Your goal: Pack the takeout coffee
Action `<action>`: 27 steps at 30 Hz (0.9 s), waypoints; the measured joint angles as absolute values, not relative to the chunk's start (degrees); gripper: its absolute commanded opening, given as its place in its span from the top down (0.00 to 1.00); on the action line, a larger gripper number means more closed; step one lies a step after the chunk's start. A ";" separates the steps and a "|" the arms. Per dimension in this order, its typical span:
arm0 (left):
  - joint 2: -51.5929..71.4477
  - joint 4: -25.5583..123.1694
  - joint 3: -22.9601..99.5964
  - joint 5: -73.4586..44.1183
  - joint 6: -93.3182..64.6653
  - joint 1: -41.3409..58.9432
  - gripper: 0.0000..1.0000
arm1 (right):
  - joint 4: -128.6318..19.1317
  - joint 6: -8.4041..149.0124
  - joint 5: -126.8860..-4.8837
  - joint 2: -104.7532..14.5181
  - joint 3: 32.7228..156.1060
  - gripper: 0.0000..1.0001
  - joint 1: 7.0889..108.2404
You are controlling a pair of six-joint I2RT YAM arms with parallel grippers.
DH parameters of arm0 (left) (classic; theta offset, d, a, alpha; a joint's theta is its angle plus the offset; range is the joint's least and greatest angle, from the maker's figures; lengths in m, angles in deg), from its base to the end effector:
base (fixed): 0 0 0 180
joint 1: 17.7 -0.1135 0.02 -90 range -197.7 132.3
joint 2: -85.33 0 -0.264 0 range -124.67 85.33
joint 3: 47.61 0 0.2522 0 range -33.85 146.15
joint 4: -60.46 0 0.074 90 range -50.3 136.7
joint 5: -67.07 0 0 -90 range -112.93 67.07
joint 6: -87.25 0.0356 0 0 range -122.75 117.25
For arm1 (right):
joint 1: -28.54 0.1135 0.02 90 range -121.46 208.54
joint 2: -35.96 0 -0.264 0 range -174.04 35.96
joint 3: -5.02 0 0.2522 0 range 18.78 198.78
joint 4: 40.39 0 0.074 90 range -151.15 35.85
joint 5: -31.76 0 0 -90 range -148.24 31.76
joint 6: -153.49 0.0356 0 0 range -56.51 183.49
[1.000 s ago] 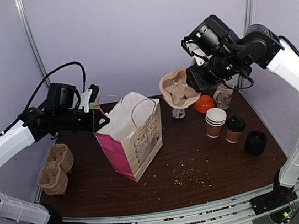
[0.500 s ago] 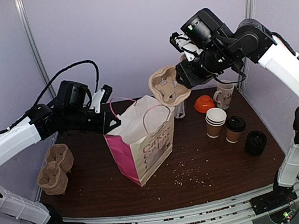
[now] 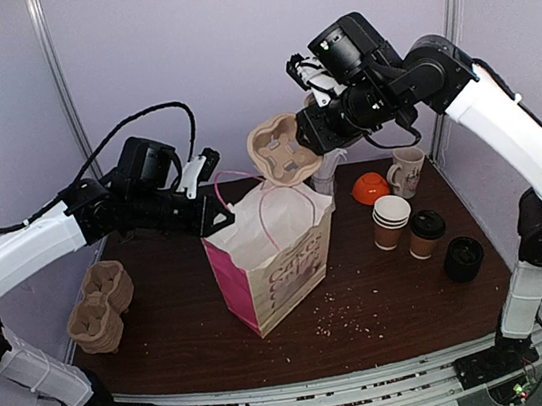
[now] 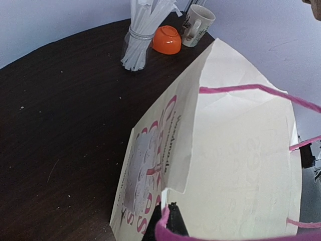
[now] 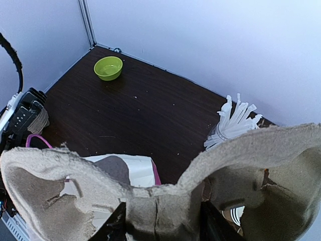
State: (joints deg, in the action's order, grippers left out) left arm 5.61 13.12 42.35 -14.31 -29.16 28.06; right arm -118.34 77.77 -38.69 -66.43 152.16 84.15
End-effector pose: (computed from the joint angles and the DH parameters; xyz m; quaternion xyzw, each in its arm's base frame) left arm 0.2112 -0.2245 0.3522 0.1830 0.8745 -0.3160 0.3193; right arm 0.2051 0.2786 0.4900 -0.2304 0.8396 0.1461 0.4698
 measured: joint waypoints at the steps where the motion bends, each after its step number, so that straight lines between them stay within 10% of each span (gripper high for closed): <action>1: 5.28 13.14 42.59 -14.22 -29.25 28.26 1.00 | -118.03 77.55 -38.80 -66.67 152.21 0.54 84.15; 27: 4.69 13.16 42.77 -15.23 -31.00 29.02 1.00 | -114.34 78.01 -39.37 -59.52 145.08 0.54 83.32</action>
